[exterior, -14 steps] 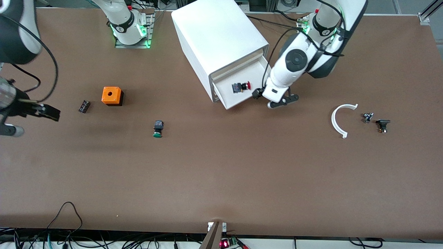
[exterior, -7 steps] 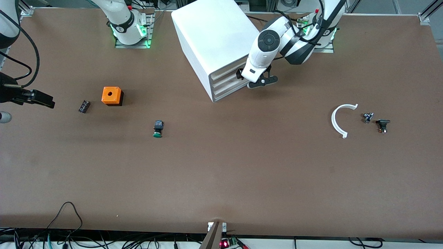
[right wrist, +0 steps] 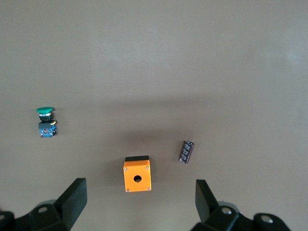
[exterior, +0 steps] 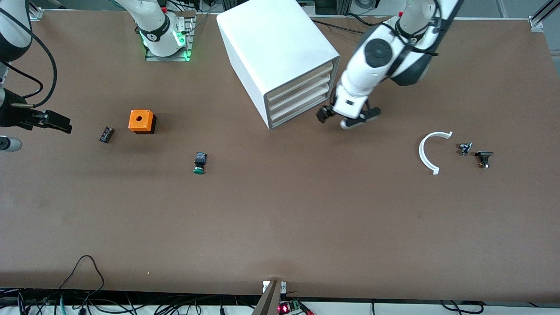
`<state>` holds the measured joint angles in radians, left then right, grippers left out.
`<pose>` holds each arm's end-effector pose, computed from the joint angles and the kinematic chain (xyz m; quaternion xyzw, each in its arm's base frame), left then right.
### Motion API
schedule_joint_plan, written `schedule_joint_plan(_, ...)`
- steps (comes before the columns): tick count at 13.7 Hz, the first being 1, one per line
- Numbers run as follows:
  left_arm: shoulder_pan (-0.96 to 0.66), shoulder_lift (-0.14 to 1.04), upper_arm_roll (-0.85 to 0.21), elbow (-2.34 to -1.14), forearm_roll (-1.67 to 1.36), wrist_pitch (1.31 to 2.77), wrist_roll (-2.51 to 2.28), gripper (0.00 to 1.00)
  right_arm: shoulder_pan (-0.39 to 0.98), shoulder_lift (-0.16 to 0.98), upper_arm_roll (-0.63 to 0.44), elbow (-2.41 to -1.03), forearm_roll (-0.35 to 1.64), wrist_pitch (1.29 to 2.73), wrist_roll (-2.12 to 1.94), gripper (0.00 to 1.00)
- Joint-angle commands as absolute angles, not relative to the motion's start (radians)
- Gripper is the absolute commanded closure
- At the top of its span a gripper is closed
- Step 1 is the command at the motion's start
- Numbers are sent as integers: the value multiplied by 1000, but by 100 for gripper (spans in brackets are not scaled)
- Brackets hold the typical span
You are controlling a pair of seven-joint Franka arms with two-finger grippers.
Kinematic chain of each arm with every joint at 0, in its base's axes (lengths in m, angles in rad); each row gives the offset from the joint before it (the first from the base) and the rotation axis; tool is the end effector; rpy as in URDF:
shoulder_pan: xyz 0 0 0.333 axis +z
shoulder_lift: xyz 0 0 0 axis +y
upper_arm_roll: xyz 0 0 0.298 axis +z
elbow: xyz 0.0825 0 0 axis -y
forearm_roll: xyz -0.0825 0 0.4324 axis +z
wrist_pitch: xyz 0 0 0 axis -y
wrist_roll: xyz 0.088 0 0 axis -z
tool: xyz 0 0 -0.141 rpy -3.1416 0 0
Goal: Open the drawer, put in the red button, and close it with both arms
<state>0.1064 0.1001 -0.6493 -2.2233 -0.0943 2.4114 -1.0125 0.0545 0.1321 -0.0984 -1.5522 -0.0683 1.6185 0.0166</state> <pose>0.4986 -0.3071 0.2654 0.9602 0.2669 -0.0066 0.0824 0.6376 -0.0346 0.5049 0.9983 -0.0273 -0.0331 0.0401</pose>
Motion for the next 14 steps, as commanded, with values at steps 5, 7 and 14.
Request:
schedule_joint_plan(5,133,-78,-333,-1972,-109,1938,-467,0,68,-54,-107,-1781,-40,1695,-2,0)
schedule_joint_plan(7,133,-90,-250,-1866,-107,1757,-326,0,67,-54,-109,-1781,-38,1692,5,0)
schedule_joint_plan(14,170,-54,-186,-1686,-21,1553,-170,0,58,-41,-130,-1746,-38,1690,9,0)
